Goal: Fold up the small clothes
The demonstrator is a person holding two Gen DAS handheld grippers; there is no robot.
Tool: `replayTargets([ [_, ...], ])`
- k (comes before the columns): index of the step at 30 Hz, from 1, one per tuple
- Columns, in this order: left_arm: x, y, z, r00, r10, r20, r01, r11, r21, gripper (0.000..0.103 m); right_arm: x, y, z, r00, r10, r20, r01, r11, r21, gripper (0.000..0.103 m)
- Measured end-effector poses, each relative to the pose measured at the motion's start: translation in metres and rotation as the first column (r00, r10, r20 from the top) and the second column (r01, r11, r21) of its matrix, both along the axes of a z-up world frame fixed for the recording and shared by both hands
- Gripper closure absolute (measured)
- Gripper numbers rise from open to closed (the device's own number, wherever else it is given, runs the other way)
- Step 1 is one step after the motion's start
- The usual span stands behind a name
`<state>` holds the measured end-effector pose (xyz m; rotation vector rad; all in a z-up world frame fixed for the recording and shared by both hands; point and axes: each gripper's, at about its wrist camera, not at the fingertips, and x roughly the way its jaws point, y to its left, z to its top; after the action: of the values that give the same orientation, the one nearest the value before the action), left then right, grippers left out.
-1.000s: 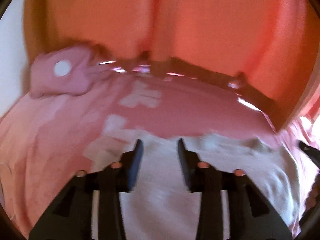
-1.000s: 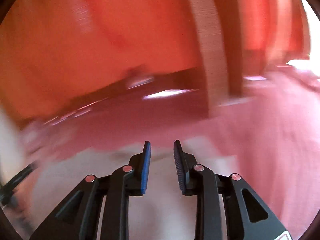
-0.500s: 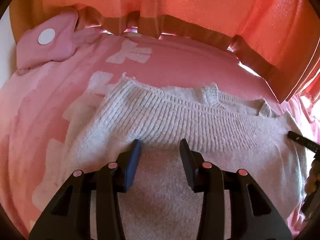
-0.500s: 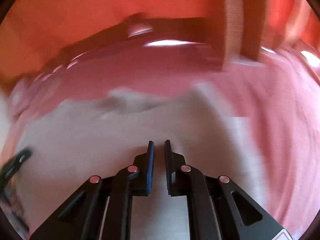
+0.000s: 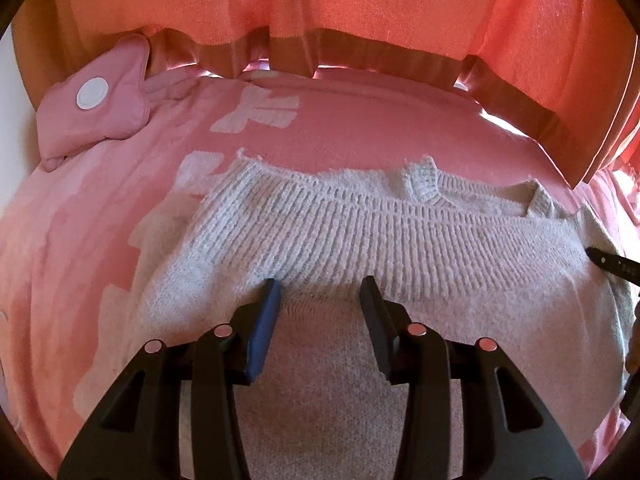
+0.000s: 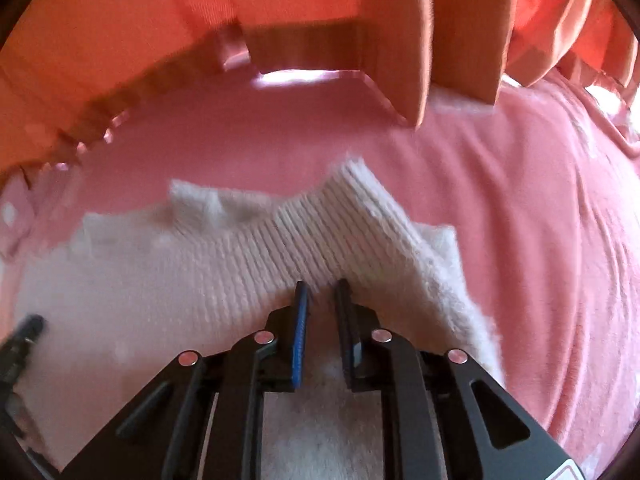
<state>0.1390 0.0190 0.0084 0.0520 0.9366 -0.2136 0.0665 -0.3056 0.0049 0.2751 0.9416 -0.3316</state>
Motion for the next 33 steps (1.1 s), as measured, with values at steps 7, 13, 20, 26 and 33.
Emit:
replayTargets([
  [7,0.000,0.000,0.001,1.000,0.001,-0.002,-0.001,1.000,0.002,0.062,-0.008,0.081,0.033,0.964,0.244,0.108,-0.251,0.967,0.052,0.082],
  [13,0.000,0.001,0.000,1.000,0.001,-0.002,-0.001,1.000,0.004,0.062,0.020,0.133,-0.002,0.933,0.360,-0.013,-0.360,0.930,-0.072,0.082],
  [20,-0.001,0.001,0.001,1.000,-0.004,-0.005,0.004,1.000,0.005,0.061,0.005,0.128,0.019,0.924,0.371,0.093,-0.373,0.928,0.004,0.082],
  [26,-0.019,0.031,0.041,0.995,0.077,0.070,-0.066,0.988,-0.140,0.022,0.012,0.151,-0.002,0.903,0.430,0.022,-0.430,0.902,0.028,0.082],
  [33,-0.004,0.109,0.006,0.926,0.335,-0.172,-0.363,0.915,-0.174,0.015,0.017,0.148,-0.013,0.903,0.429,0.038,-0.430,0.901,0.051,0.082],
])
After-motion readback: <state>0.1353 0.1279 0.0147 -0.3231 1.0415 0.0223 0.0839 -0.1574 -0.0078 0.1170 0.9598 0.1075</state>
